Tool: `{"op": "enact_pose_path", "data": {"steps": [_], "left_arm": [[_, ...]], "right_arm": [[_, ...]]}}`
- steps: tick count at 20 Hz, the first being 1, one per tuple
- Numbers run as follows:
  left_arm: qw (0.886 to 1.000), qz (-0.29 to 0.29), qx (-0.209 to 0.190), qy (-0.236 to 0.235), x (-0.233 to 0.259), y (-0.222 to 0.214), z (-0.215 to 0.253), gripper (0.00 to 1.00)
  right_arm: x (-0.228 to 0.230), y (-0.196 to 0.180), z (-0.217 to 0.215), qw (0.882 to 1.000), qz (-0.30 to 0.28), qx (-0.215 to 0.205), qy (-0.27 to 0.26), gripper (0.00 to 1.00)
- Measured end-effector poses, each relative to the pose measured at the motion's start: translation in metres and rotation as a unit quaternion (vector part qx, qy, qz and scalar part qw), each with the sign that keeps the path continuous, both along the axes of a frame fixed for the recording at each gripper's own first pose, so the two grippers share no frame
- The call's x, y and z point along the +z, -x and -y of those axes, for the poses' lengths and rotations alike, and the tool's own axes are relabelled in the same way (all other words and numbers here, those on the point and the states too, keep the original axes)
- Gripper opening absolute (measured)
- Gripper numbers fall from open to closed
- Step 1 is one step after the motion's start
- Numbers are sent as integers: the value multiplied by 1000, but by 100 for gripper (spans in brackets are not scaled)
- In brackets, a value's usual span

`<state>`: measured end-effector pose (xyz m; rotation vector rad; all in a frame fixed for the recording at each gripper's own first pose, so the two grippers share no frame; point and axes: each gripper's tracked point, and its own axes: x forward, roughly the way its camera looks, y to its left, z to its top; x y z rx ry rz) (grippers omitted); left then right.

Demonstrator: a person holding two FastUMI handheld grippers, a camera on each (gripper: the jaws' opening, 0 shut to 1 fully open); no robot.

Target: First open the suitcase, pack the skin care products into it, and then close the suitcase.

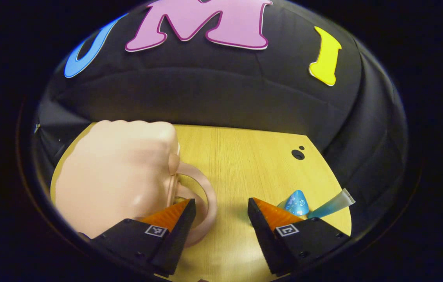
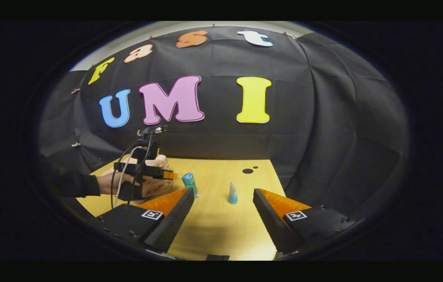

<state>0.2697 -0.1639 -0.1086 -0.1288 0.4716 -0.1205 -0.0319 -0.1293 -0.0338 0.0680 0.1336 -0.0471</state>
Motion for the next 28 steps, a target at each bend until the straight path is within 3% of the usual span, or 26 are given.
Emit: {"op": "enact_pose_path", "data": {"steps": [4,6,8,9,12,15,18,20,21,22,24,25,26,28], "left_arm": [[997,-48,46,-47,-31,-23,-15,81],[995,-73,34,-52,-42,-27,-14,67],[994,-95,35,-45,-50,-27,-17,44],[994,-99,26,-41,-50,-26,-15,27],[993,-99,3,-63,-32,-21,-11,24],[991,-79,-2,-108,6,-11,-19,17],[994,-73,2,-79,59,11,-45,15],[996,-51,9,-78,103,27,-76,12],[995,-39,13,-87,127,34,-94,15],[994,-28,19,-101,149,39,-119,11],[989,-9,39,-139,190,48,-180,14],[985,-6,49,-164,201,53,-210,13],[981,-4,56,-188,209,57,-239,13],[975,-10,63,-213,216,63,-290,13]], "right_arm": [[-8,-4,12,1000,-4,11,9,97],[-6,-4,18,1000,-2,8,9,97],[-9,-5,23,1000,-2,5,7,97],[-11,-7,25,1000,-6,3,5,97],[-14,-10,26,1000,-9,-1,3,96],[-14,-19,12,1000,-7,27,13,96],[-2,-25,-2,998,4,55,20,97],[3,-29,-13,997,10,68,17,96],[5,-31,-21,997,10,75,17,92],[3,-32,-29,996,9,81,18,92],[1,-35,-45,995,4,94,20,96],[1,-37,-52,995,3,97,21,92],[2,-39,-59,995,3,98,21,96],[5,-42,-73,995,1,98,31,96]]}}
